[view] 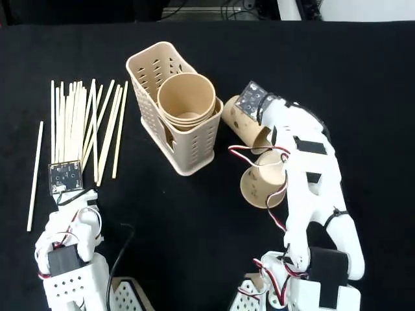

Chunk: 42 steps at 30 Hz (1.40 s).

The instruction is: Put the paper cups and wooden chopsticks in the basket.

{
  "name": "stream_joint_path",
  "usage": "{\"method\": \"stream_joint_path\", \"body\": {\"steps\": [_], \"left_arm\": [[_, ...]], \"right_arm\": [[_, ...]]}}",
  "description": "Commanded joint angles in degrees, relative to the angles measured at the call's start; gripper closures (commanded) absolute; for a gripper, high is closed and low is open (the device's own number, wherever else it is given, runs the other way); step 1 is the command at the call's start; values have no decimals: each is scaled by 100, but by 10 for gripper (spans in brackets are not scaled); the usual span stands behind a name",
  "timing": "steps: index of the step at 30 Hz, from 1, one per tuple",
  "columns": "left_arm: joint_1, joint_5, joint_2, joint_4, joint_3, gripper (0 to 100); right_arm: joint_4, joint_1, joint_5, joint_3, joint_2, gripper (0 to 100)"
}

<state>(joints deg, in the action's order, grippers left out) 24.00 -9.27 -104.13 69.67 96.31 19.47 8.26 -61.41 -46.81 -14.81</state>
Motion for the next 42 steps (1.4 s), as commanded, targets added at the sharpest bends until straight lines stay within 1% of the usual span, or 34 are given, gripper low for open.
{"method": "stream_joint_path", "body": {"steps": [1, 4, 7, 12, 14, 15, 17, 18, 19, 21, 22, 25, 29, 31, 33, 35, 38, 42], "left_arm": [[40, 0, -9, 18, 101, 970], [40, 0, -9, 18, 101, 970], [40, 0, -9, 18, 101, 970], [40, 0, -9, 18, 101, 970], [40, 0, -9, 18, 101, 970], [40, 0, -9, 18, 101, 970], [40, 0, -9, 18, 101, 970], [40, 0, -9, 18, 101, 970], [40, 0, -9, 18, 101, 970], [40, 0, -9, 18, 101, 970], [40, 0, -9, 18, 101, 970], [40, 0, -9, 18, 101, 970], [40, 0, -9, 18, 101, 970], [40, 0, -9, 18, 101, 970], [40, 0, -9, 18, 101, 970], [40, 0, -9, 18, 101, 970], [40, 0, -9, 18, 101, 970], [40, 0, -9, 18, 101, 970]], "right_arm": [[-88, 132, 677, 66, -541, 987], [440, 246, 1477, 312, -1024, 987], [1407, 255, 2136, 840, -1376, 987], [2831, 237, 3235, 1930, -1481, 987], [3270, 237, 3525, 2308, -1473, 987], [3376, 237, 3543, 2396, -1473, 987], [3341, 246, 3332, 2413, -1473, 987], [3385, 255, 3042, 2396, -1464, 986], [3516, 237, 2409, 2299, -1437, 985], [3851, 229, 668, 1956, -1411, 982], [3824, 281, 185, 1763, -1411, 973], [3429, 695, -290, 1455, -1411, 897], [3411, 1046, -1240, 1086, -1367, 762], [3349, 1160, -1653, 813, -1358, 715], [3059, 1178, -1767, 497, -1358, 688], [2505, 1099, -1662, 136, -1358, 673], [1723, 782, -1222, -338, -1358, 671], [1424, 141, -879, -673, -1358, 672]]}}
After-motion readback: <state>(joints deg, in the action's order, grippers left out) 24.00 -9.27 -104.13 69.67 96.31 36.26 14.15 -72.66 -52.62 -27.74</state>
